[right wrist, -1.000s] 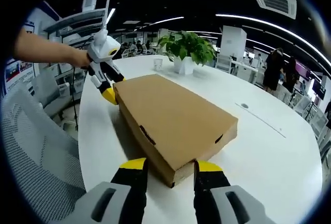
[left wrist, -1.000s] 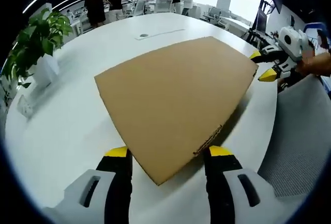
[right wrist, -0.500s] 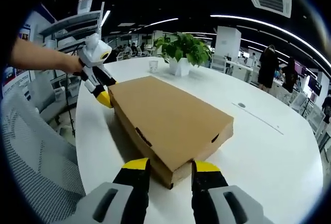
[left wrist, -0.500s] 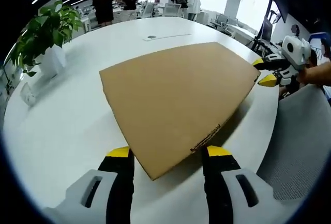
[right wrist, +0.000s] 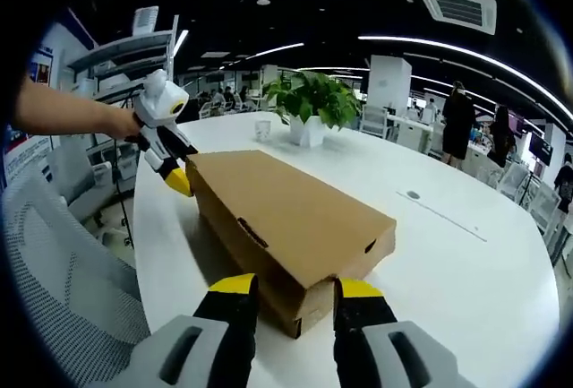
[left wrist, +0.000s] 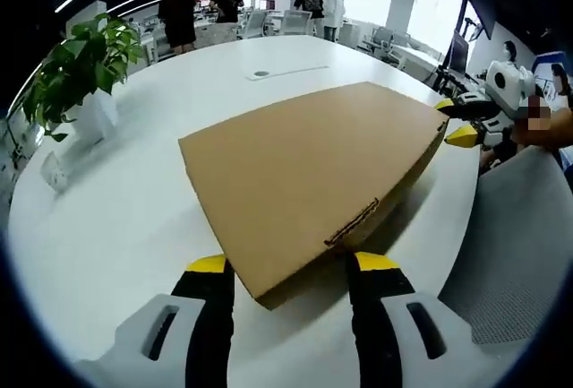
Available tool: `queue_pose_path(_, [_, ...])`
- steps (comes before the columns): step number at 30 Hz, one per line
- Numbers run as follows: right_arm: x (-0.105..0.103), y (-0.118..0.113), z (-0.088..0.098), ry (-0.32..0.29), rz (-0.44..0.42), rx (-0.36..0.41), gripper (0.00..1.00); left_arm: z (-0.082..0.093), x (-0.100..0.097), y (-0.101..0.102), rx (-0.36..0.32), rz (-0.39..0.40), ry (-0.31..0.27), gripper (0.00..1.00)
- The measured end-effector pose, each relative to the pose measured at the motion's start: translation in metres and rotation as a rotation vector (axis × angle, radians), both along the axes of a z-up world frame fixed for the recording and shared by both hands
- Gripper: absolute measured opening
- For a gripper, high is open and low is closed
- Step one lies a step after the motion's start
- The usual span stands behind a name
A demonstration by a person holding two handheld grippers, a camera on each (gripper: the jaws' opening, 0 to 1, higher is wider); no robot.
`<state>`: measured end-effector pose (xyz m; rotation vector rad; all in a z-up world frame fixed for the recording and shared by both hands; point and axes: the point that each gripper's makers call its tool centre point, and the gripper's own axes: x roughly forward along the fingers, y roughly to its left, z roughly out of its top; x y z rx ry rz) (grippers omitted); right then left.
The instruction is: Operate the shoe box by opening the lid, removing the specified soft item, and placing it in the target area until the item is outside and the box remains undamaged.
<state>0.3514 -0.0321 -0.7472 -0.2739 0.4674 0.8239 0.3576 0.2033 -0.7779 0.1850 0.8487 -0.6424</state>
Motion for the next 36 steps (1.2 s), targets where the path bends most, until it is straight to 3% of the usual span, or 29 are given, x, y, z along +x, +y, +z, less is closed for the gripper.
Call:
queue_pose_path(17, [0.006, 0.004, 0.033, -0.089, 0.037, 0.008, 0.34, 0.035, 0.006, 0.000, -0.017, 0.010, -0.092, 0.54])
queue_pose_path(26, [0.017, 0.003, 0.049, -0.132, 0.029, 0.026, 0.33, 0.052, 0.015, 0.003, 0.014, 0.025, -0.152, 0.47])
queue_pose_path(36, [0.028, 0.003, 0.065, -0.157, 0.015, 0.050, 0.31, 0.070, 0.028, 0.005, 0.003, 0.073, -0.209, 0.42])
